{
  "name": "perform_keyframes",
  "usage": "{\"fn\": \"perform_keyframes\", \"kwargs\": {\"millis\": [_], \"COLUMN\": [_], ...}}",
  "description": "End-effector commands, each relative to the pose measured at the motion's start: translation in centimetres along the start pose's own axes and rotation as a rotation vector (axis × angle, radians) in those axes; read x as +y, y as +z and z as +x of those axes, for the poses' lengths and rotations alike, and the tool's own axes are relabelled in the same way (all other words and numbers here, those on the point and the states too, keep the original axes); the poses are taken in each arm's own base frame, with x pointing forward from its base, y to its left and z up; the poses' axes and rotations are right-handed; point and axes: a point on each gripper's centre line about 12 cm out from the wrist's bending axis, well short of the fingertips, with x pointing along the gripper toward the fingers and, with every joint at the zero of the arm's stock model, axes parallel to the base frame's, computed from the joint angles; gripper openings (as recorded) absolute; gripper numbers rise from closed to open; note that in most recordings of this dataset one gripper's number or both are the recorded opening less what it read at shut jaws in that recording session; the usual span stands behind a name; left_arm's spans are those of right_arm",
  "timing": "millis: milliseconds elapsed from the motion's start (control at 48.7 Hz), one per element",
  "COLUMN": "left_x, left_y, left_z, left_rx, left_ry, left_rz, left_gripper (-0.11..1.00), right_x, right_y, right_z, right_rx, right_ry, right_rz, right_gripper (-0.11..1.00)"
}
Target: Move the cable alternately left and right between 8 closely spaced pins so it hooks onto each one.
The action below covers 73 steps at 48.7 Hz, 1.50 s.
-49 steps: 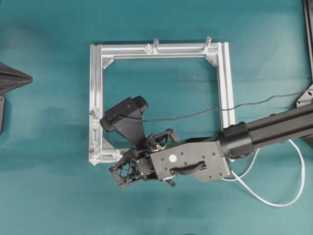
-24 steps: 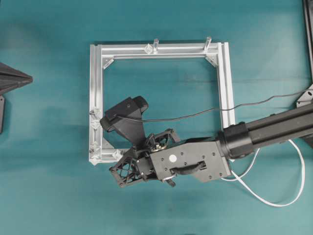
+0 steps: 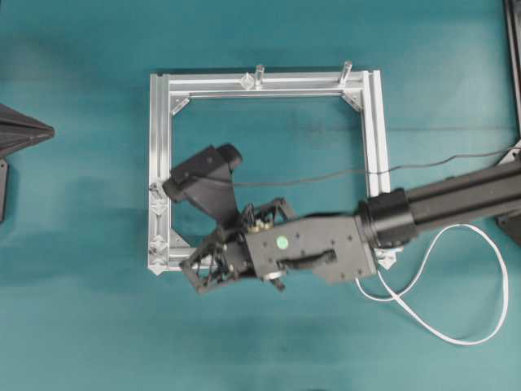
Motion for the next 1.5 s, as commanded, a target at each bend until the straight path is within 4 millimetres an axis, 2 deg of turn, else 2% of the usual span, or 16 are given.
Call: {"fn": "perform_keyframes", "kwargs": {"millis": [0,308,596,945,1253,1479], "left_x": [0.0,0.0,0.0,0.0,0.0,0.0], "left_y": [0.4,0.3,0.4,0.4,0.4,0.4], "left_z": [0.0,0.0,0.0,0.0,0.0,0.0], "left_rx": [-0.009,-0.006,-0.006,-0.009,-0.008,-0.008], "left_ry": [0.001,0.001,0.003,0.001,0.002,0.001], "left_rz": [-0.008,-0.007,-0.007,-0.008,-0.009,-0.007], "left_gripper": [0.00,0.00,0.00,0.00,0.00,0.00], "right_x": [0.0,-1.5,-2.3,-0.7,2.6,2.6], "right_y": [1.7,5.6,7.5,9.6,10.9,10.9], "right_z": [-1.1,-0.4,-0.2,-0.3,0.1,0.3], "right_rx": [-0.020,-0.037,-0.044,-0.089,-0.118,-0.108], "right_ry": [0.024,-0.005,-0.021,0.091,0.164,0.118], "right_rz": [0.008,-0.003,-0.008,0.020,0.031,0.035], "right_gripper": [0.13,0.13,0.13,0.13,0.13,0.13]}}
